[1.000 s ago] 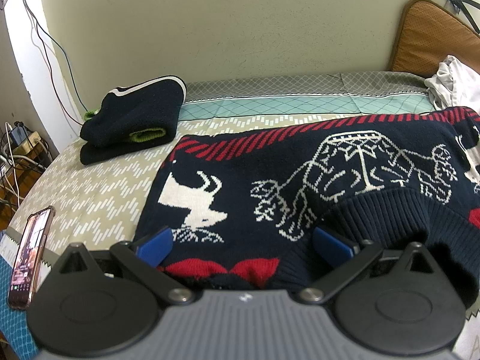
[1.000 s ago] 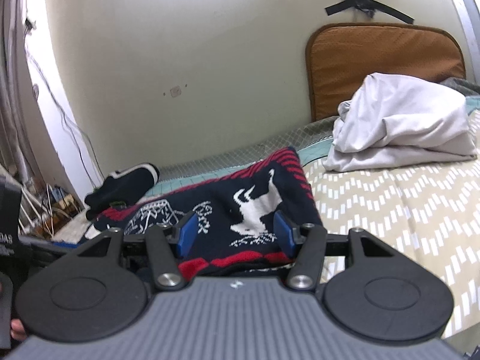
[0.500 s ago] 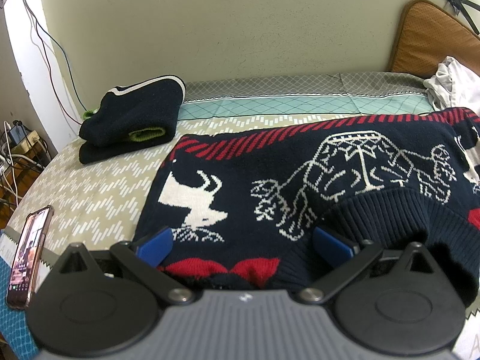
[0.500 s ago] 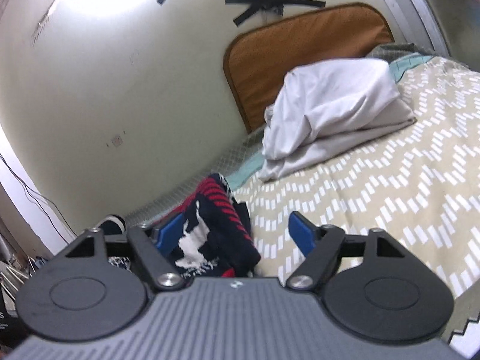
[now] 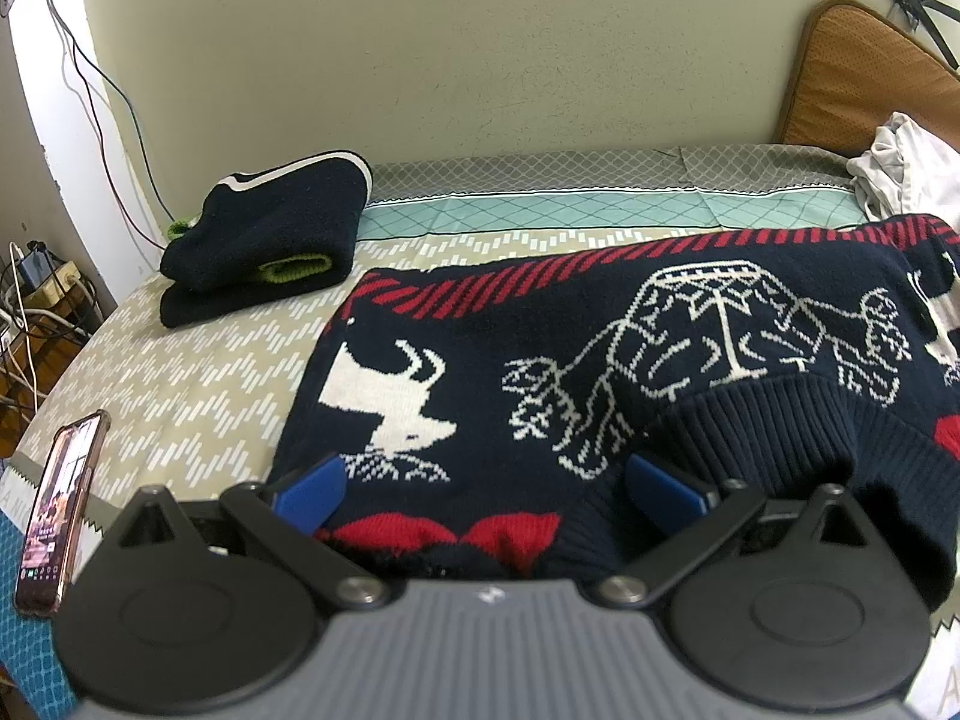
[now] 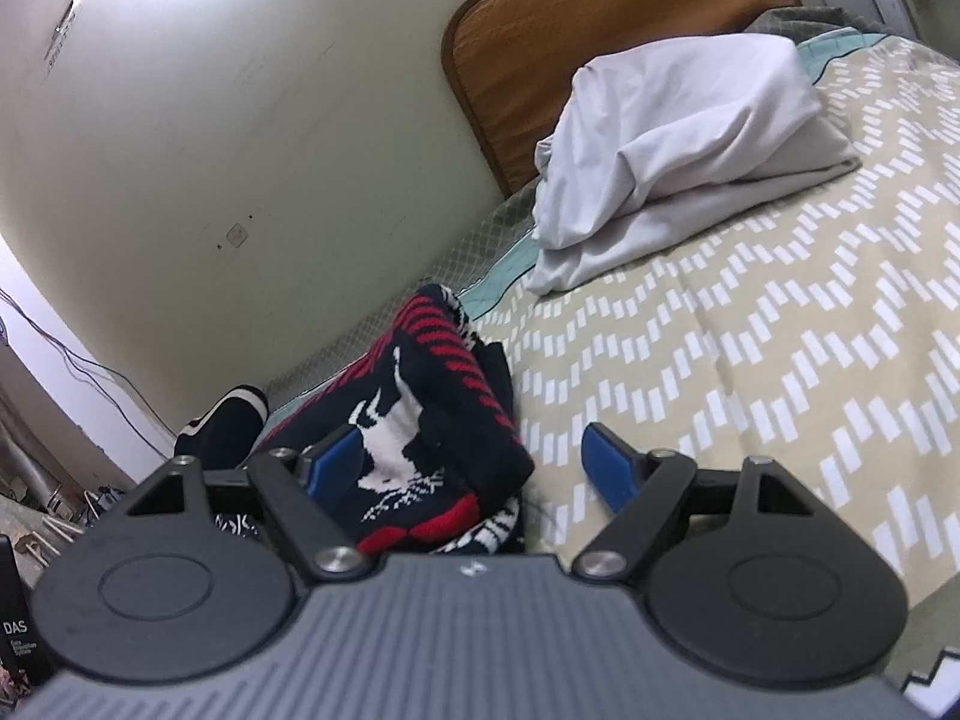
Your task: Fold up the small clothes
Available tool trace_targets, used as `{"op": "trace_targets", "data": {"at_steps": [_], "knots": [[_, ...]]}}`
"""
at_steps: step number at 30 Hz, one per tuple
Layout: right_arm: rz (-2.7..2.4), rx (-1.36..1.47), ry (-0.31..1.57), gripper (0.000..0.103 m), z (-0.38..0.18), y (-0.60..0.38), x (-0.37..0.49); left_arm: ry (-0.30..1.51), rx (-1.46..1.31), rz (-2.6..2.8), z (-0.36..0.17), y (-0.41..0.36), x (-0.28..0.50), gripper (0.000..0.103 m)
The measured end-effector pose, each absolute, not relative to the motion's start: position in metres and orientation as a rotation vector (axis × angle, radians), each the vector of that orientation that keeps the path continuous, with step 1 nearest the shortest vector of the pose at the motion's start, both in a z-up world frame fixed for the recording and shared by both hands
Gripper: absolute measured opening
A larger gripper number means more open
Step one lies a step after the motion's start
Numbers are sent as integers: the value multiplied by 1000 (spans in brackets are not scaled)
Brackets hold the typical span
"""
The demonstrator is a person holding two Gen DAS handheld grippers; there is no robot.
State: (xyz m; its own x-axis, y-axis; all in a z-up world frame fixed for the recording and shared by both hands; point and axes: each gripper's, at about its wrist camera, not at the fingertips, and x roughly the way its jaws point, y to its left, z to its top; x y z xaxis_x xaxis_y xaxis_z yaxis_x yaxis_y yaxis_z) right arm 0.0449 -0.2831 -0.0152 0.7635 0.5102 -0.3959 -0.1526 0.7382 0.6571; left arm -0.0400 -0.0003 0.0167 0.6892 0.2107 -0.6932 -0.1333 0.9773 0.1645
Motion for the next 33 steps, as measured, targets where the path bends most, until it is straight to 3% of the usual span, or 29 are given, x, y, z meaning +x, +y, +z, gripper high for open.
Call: {"op": "trace_targets", "data": {"at_steps": [9, 19, 20, 22, 23, 25, 29, 33], "knots": [[407, 597, 629, 80, -13, -275, 48, 793, 83, 171, 21, 2, -40, 103], [403, 604, 640, 79, -14, -274, 50, 760, -124, -27, 50, 27, -36, 102], [402, 594, 639, 77, -14, -271, 51, 771, -138, -46, 48, 27, -33, 100], [428, 561, 675, 49, -16, -264, 55, 801, -134, -67, 39, 23, -25, 93], [420, 535, 675, 47, -15, -260, 55, 827, -124, -66, 33, 21, -19, 90], [443, 517, 692, 25, -12, -256, 55, 850, -100, -51, 21, 18, -10, 95], [538, 578, 646, 21, 13, -254, 47, 838, -54, -50, 20, 12, -13, 94], [629, 462, 578, 20, 57, -216, 37, 835, -185, -112, 34, 48, -13, 95]]}}
